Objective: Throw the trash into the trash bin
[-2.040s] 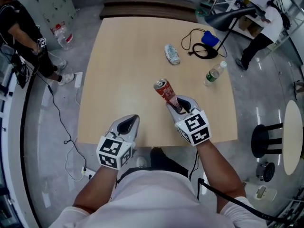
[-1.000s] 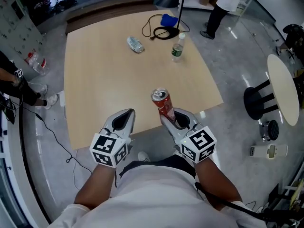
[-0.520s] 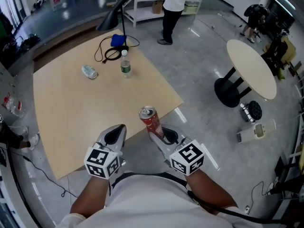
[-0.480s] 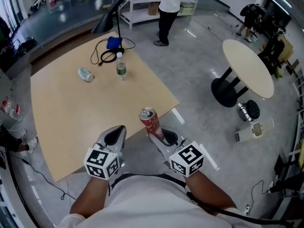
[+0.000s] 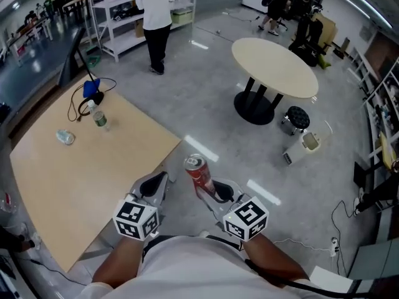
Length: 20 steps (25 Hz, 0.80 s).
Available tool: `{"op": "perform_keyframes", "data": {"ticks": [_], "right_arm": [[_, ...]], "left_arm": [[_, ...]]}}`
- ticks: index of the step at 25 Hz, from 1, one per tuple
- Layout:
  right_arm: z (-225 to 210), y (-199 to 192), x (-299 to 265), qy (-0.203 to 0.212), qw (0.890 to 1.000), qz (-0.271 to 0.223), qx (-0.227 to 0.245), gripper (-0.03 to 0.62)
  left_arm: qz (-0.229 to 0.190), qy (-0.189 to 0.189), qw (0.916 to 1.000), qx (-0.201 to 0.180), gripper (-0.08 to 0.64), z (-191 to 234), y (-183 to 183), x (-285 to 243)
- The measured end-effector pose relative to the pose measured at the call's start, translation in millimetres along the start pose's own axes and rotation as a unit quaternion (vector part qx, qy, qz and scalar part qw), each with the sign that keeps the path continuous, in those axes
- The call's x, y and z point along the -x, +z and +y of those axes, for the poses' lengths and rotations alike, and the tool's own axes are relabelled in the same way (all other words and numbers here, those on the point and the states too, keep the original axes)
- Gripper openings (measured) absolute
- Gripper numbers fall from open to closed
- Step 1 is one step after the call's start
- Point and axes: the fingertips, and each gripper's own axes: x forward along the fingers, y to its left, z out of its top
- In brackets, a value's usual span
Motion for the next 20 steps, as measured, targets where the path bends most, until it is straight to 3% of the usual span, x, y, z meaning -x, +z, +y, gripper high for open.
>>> {"op": "perform_keyframes", "data": {"ticks": [11,20], "right_arm": [[-65.9,-21.3,101.3,-0.106,0.994,-0.013,-0.023,0.11],[-101.3,-36.9,160.4,-0.15,0.987,-0.031,-0.041,0.11]], "left_arm": [[0.02,-0.102,0.9943,-0.025,0.006,-101.2,0.7,-85.2],[0.034,-0.145,0.9876,-0.049,0.006,-163.6,-8.2,-118.5]]}}
